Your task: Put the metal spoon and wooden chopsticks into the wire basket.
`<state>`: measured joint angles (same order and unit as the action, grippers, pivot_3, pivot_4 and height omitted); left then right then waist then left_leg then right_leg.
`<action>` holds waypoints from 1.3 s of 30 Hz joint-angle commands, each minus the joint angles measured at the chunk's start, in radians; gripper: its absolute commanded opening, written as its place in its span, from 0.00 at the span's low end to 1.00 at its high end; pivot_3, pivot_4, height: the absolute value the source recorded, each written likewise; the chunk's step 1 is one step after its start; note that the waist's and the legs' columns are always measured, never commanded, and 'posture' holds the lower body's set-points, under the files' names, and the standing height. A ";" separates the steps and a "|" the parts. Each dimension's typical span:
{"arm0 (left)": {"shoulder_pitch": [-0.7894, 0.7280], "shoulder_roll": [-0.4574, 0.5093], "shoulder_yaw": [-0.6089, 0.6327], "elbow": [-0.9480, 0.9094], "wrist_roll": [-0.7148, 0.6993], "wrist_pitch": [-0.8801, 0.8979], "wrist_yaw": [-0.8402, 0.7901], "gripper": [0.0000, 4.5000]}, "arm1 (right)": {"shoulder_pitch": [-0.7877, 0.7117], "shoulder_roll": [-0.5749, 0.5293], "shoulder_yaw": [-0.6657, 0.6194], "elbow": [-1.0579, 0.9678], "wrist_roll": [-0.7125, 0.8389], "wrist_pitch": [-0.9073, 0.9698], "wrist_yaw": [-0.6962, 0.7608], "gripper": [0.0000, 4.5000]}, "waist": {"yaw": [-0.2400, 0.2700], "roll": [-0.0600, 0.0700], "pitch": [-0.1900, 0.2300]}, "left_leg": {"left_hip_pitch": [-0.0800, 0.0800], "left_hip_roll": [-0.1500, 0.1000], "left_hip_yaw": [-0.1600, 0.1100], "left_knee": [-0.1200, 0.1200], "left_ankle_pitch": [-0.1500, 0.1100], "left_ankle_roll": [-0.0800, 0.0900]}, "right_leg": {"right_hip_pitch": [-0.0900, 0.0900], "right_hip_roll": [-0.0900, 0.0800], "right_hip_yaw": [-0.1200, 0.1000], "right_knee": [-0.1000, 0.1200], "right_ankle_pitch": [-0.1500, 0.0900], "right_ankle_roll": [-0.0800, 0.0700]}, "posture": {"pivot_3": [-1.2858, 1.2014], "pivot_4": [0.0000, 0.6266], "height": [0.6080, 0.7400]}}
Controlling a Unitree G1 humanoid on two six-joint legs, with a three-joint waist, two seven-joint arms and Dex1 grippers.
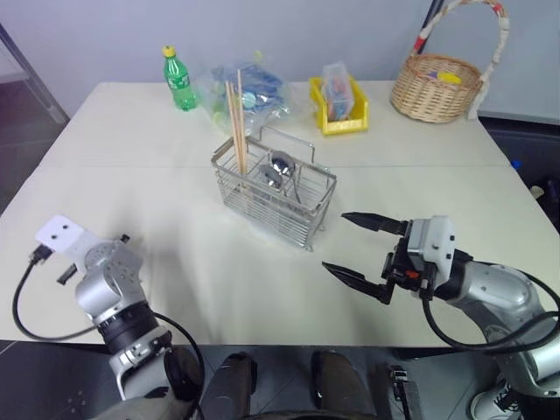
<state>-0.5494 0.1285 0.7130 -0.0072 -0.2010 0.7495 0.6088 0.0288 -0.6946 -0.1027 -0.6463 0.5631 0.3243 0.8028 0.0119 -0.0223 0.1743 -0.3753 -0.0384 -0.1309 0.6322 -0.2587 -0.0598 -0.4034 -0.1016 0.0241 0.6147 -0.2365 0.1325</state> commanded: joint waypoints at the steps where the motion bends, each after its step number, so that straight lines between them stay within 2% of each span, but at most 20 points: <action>1: -0.123 0.150 -0.092 0.073 -0.012 -0.160 -0.192 0.00 | -0.015 0.014 -0.016 -0.016 0.013 0.005 -0.024 1.00 | 0.001 -0.004 0.002 | 0.000 0.000 0.000 0.000 0.000 0.000 | 0.000 0.000 0.000 0.000 0.000 0.000 | 0.52 0.24 1.00; 3: -0.187 0.242 -0.144 0.194 -0.017 -0.297 -0.358 0.00 | -0.014 0.027 -0.033 -0.019 0.024 0.012 -0.047 1.00 | 0.000 -0.005 0.002 | -0.001 0.000 0.000 0.000 0.000 0.000 | 0.000 0.000 0.000 -0.001 0.000 0.000 | 0.52 0.24 1.00; 6: -0.270 0.322 -0.189 0.370 -0.036 -0.461 -0.553 0.00 | -0.014 0.070 -0.054 -0.014 0.034 0.020 -0.114 1.00 | -0.001 -0.004 0.002 | 0.000 0.000 0.001 -0.002 0.000 0.000 | 0.000 0.000 0.000 -0.002 0.000 0.000 | 0.52 0.24 1.00; 11: -0.433 0.380 -0.261 0.621 -0.091 -0.667 -0.905 0.00 | 0.006 0.126 -0.031 -0.050 -0.014 0.006 -0.187 1.00 | -0.002 -0.006 0.002 | 0.000 0.000 0.001 -0.002 0.000 0.000 | -0.001 -0.001 0.000 -0.002 0.000 0.000 | 0.52 0.24 1.00; 13: -0.512 0.374 -0.269 0.685 -0.155 -0.663 -1.070 0.00 | 0.026 0.143 -0.028 -0.071 -0.025 0.005 -0.213 1.00 | -0.002 -0.006 0.003 | -0.001 0.000 0.001 -0.001 0.000 0.000 | -0.001 -0.001 0.000 -0.002 0.000 0.000 | 0.52 0.24 1.00; 15: -0.587 0.357 -0.267 0.686 -0.272 -0.576 -1.265 0.00 | 0.055 0.172 -0.046 -0.091 -0.012 0.010 -0.254 1.00 | -0.003 -0.007 0.003 | -0.003 0.000 0.000 -0.001 0.000 0.000 | -0.002 -0.001 0.000 -0.002 0.000 0.000 | 0.52 0.24 1.00; 17: -0.644 0.349 -0.252 0.669 -0.371 -0.486 -1.377 0.00 | 0.074 0.202 -0.069 -0.098 0.014 0.023 -0.294 1.00 | -0.006 -0.007 0.004 | -0.005 0.000 0.000 -0.001 0.000 0.000 | -0.004 -0.001 -0.001 -0.002 0.000 0.000 | 0.52 0.24 1.00; 23: -0.737 0.330 -0.215 0.677 -0.547 -0.329 -1.513 0.00 | 0.103 0.268 -0.057 -0.110 -0.001 0.013 -0.372 1.00 | -0.038 -0.006 0.004 | 0.000 0.000 0.000 -0.002 0.000 0.001 | -0.003 0.000 0.000 0.002 0.000 0.000 | 0.52 0.24 1.00; 28: -0.702 0.287 -0.260 0.671 -0.595 -0.214 -1.642 0.00 | 0.081 0.359 -0.091 -0.139 0.122 0.064 -0.492 1.00 | -0.046 -0.005 0.004 | 0.001 0.001 0.000 -0.001 0.000 0.001 | -0.003 0.001 0.000 0.005 0.000 0.000 | 0.52 0.24 1.00; 33: -0.639 0.225 -0.306 0.653 -0.568 -0.232 -1.663 0.00 | 0.094 0.340 -0.084 -0.159 0.130 0.076 -0.496 1.00 | -0.046 -0.005 0.004 | 0.000 0.001 0.000 -0.002 0.000 0.001 | -0.003 0.001 0.000 0.004 0.000 0.000 | 0.52 0.24 1.00; 39: -0.552 0.181 -0.347 0.641 -0.468 -0.405 -1.602 0.00 | 0.090 0.320 -0.060 -0.164 0.126 0.084 -0.488 1.00 | -0.051 -0.004 0.004 | 0.000 0.001 0.000 -0.002 0.000 0.001 | -0.003 0.001 0.001 0.004 0.000 0.000 | 0.52 0.24 1.00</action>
<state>-1.1055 0.3099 0.3719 0.6656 -0.6958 0.4093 -1.0130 0.1210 -0.3645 -0.1648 -0.7633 0.6818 0.4090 0.3045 -0.0387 -0.0267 0.1780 -0.3748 -0.0375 -0.1309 0.6305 -0.2586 -0.0590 -0.4064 -0.1011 0.0250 0.6187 -0.2366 0.1323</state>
